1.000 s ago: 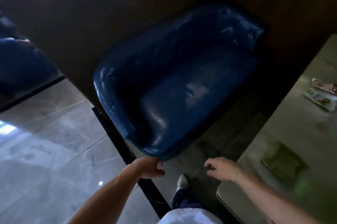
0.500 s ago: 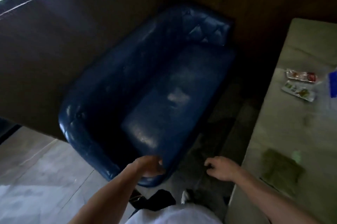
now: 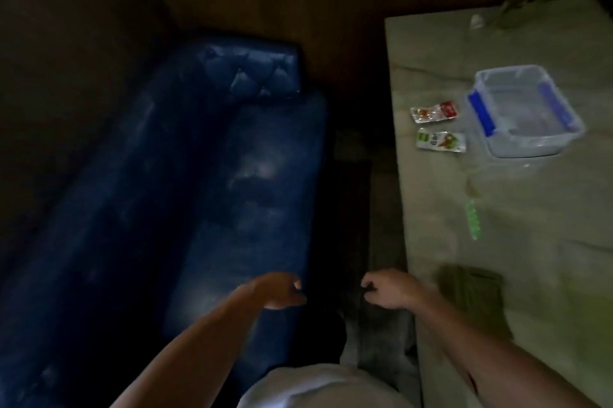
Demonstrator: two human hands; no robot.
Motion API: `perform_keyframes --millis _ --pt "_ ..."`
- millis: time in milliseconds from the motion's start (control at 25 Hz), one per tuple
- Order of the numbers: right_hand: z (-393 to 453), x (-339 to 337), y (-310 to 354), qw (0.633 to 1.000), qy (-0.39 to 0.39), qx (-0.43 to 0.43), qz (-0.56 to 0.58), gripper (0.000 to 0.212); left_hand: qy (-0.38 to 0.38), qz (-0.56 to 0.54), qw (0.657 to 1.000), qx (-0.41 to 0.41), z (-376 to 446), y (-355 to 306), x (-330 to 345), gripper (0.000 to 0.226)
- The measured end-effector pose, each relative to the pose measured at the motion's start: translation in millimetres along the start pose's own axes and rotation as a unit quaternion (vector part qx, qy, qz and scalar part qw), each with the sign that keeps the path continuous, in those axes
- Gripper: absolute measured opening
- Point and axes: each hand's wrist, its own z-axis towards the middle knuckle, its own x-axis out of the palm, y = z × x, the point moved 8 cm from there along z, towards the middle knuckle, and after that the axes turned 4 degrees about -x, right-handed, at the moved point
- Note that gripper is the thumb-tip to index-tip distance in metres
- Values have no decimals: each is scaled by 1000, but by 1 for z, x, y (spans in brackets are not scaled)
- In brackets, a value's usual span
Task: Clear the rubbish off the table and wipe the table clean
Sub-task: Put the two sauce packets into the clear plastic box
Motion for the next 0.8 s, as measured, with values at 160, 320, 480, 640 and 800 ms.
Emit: perform_keyframes --millis 160,320,480,640,800 --pt "32 -40 -15 999 -29 26 27 35 -4 31 999 38 52 -3 -53 45" --pt "64 -72 -34 994 1 88 67 38 21 40 997 57 100 1 -99 49" --pt "82 -110 -54 987 -10 141 79 45 30 49 996 72 139 -8 -150 58" --pt "89 -139 -64 980 -26 163 109 47 33 97 990 93 174 -19 -193 57" --pt "93 -161 -85 972 -49 180 144 45 56 120 984 117 204 -42 -230 61"
